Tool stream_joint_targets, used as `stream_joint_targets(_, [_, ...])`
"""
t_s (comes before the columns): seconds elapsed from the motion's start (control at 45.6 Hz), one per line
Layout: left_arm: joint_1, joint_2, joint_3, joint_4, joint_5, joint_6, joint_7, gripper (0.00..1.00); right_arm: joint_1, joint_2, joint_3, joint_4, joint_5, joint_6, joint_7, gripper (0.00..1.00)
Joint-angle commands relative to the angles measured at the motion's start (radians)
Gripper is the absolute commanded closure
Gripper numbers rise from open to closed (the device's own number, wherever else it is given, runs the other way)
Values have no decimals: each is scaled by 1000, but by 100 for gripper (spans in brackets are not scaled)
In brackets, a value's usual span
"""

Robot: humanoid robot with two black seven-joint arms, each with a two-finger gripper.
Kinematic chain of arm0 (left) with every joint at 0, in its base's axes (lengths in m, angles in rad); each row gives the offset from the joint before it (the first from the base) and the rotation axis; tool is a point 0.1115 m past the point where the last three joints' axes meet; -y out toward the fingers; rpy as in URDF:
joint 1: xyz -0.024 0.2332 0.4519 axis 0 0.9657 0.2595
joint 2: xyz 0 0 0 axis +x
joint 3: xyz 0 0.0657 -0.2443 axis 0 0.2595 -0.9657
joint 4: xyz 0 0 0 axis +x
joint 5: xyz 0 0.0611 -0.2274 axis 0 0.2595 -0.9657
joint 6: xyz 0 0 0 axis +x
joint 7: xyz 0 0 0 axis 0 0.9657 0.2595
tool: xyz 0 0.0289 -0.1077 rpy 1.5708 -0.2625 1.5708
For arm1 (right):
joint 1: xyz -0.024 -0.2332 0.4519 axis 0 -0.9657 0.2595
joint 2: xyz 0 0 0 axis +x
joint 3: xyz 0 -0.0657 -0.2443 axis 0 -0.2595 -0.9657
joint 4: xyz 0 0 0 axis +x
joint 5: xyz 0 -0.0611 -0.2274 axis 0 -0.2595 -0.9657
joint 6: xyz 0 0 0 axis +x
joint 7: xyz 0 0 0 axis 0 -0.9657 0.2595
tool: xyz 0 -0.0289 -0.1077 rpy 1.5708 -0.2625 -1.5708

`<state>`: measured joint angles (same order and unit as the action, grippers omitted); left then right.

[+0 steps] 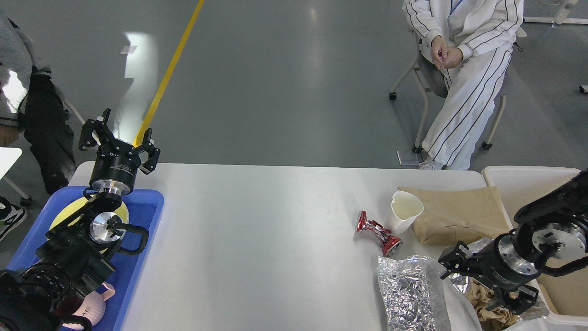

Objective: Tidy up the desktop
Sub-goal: 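Lower the right gripper down onto the brown paper bag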

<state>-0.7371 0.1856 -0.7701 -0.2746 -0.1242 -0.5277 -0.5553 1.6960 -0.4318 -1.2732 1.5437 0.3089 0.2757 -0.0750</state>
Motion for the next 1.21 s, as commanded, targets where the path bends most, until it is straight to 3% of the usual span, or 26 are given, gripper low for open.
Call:
stream_joint_targets(0.0, [-1,0,0,0,0,0,0,3,30,-2,41,-8,32,-1,-2,0])
stream_joint_targets(0.219, [1,0,0,0,0,0,0,3,37,-7,29,-143,56,-15,-3,0])
stream_joint_targets(0.504, [-1,0,0,0,0,0,0,3,-24,-28,66,-264,375,-81,-2,0])
stream_joint_targets(0.899, [-1,0,0,0,0,0,0,3,-306,-16,360,-444,527,-282,-2,0])
stream_joint_targets(1.183, [-1,0,0,0,0,0,0,3,-409,28,442,-565,530,-394,-2,0])
